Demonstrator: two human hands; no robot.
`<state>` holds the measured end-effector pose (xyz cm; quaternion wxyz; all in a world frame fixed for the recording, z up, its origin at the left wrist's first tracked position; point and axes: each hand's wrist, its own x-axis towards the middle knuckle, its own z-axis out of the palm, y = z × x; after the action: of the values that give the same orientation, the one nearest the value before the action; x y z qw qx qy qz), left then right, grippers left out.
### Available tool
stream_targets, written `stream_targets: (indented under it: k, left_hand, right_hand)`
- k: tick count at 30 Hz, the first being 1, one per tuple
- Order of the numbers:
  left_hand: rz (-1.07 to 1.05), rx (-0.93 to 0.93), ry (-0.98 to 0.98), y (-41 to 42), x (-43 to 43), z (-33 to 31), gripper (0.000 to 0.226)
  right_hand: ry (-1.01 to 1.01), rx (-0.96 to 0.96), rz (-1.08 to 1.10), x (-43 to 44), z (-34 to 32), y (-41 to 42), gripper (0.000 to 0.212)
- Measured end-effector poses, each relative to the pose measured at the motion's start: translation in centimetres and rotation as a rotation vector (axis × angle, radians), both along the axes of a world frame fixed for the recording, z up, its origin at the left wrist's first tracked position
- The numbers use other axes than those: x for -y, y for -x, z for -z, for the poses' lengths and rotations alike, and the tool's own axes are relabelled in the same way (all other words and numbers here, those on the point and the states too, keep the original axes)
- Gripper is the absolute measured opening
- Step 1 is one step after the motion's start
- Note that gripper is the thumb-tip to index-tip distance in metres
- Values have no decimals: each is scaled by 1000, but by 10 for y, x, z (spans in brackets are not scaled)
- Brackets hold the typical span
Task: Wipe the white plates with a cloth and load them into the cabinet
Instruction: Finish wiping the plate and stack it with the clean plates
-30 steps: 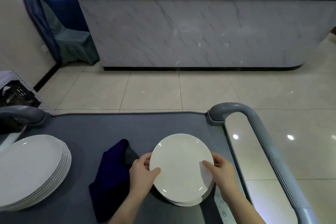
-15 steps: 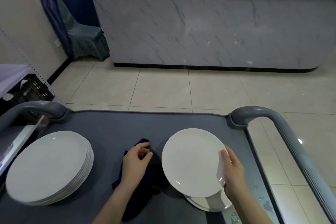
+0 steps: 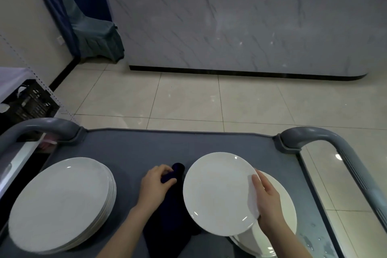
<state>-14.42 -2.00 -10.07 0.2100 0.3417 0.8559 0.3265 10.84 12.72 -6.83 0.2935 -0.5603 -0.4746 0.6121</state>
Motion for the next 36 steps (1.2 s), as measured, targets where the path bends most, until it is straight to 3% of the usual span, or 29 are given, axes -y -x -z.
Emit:
stream_targets:
  k: [5, 10, 20, 24, 28, 31, 34, 36]
  left_hand:
    - [-70, 20, -224, 1, 7, -19, 29]
    - [-115, 8, -281, 7, 13, -52, 12]
    - [-216, -330, -416, -3, 38, -124, 17]
    - [-20, -295, -418, -41, 36, -139, 19]
    - [429, -14, -110, -73, 37, -132, 41]
    - [470, 63, -133, -78, 45, -120, 38]
    - [294, -230, -351, -66, 57, -114, 31]
    - [334, -445, -333, -58, 63, -110, 35]
  right_hand:
    - [-25, -20, -20, 3, -8, 11, 24]
    - [-68, -33, -71, 10, -22, 22, 23]
    - [-177, -36, -157, 36, -47, 40, 25]
    - [-193, -72, -167, 50, -55, 48, 25]
    - [-241, -96, -189, 58, -62, 49, 27]
    - [-245, -113, -178, 63, -62, 42, 27]
    - [-197, -134, -120, 65, -61, 33, 27]
    - [-161, -157, -100, 65, -61, 30, 27]
